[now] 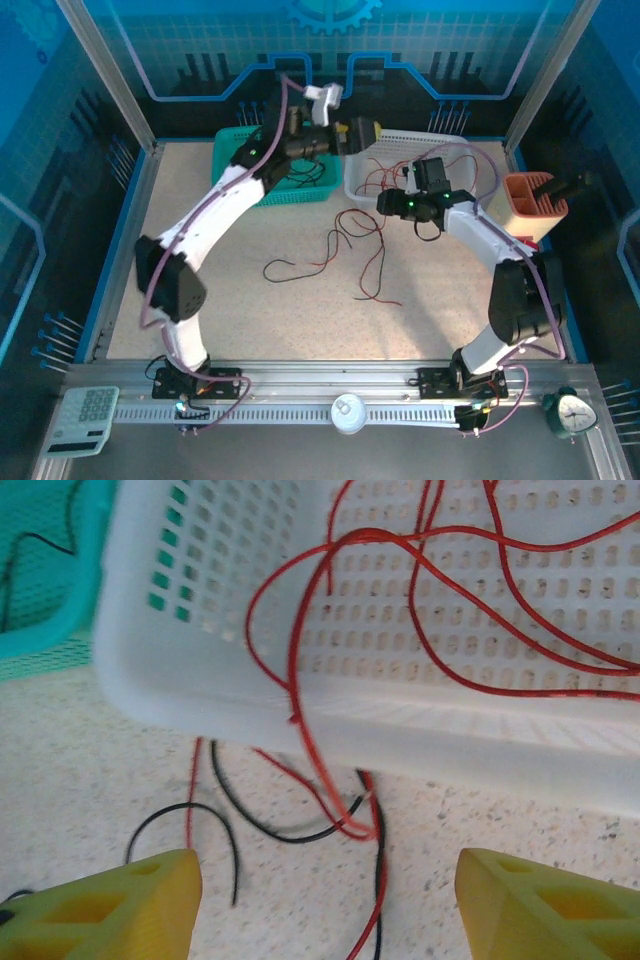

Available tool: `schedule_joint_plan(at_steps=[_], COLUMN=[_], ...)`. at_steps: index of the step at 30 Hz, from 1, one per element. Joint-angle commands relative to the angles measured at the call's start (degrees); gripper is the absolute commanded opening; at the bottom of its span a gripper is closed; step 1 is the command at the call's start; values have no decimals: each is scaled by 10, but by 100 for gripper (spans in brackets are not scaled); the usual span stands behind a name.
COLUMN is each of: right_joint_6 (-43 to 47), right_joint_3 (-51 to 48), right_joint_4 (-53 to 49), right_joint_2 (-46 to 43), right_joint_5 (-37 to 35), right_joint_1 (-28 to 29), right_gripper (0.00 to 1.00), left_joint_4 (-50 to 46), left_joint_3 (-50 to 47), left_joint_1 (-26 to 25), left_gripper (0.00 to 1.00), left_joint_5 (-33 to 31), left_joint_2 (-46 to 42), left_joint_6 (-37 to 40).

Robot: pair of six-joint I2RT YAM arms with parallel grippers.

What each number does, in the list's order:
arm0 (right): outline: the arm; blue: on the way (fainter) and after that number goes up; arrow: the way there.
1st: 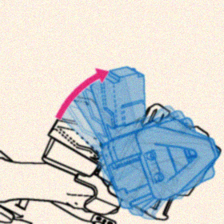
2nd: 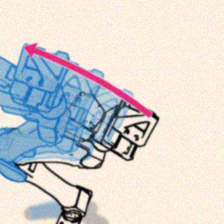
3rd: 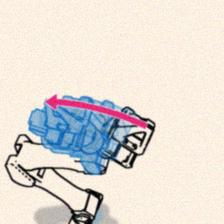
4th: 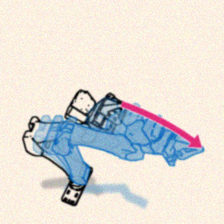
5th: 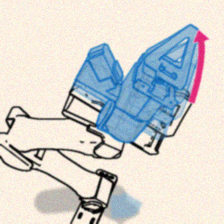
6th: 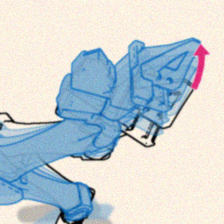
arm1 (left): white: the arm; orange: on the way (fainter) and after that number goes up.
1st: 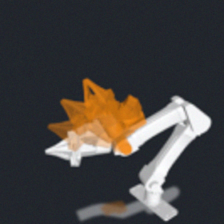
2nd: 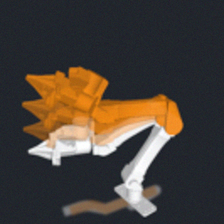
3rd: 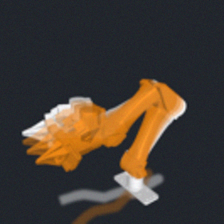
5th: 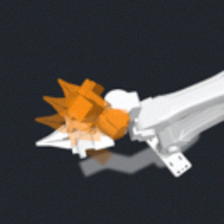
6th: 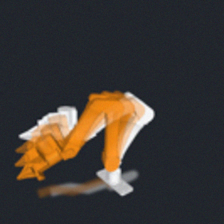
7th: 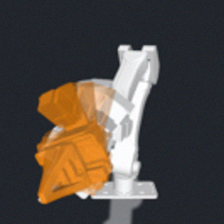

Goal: Untangle the cables

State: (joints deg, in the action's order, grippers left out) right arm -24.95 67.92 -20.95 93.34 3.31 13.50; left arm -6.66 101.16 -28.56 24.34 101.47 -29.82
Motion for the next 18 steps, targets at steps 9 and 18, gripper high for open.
schedule_joint_plan(at_steps=[9, 18], right_joint_6=[24, 18], right_joint_3=[106, 97], right_joint_4=[-15, -5], right_joint_2=[136, 153], right_joint_5=[-21, -21], right_joint_1=[7, 11], right_gripper=[61, 11], left_joint_4=[94, 99], left_joint_3=[-320, -374], left_joint_1=[5, 10], left_gripper=[99, 99], left_joint_5=[-89, -108], left_joint_2=[-261, -319], left_joint_6=[11, 5])
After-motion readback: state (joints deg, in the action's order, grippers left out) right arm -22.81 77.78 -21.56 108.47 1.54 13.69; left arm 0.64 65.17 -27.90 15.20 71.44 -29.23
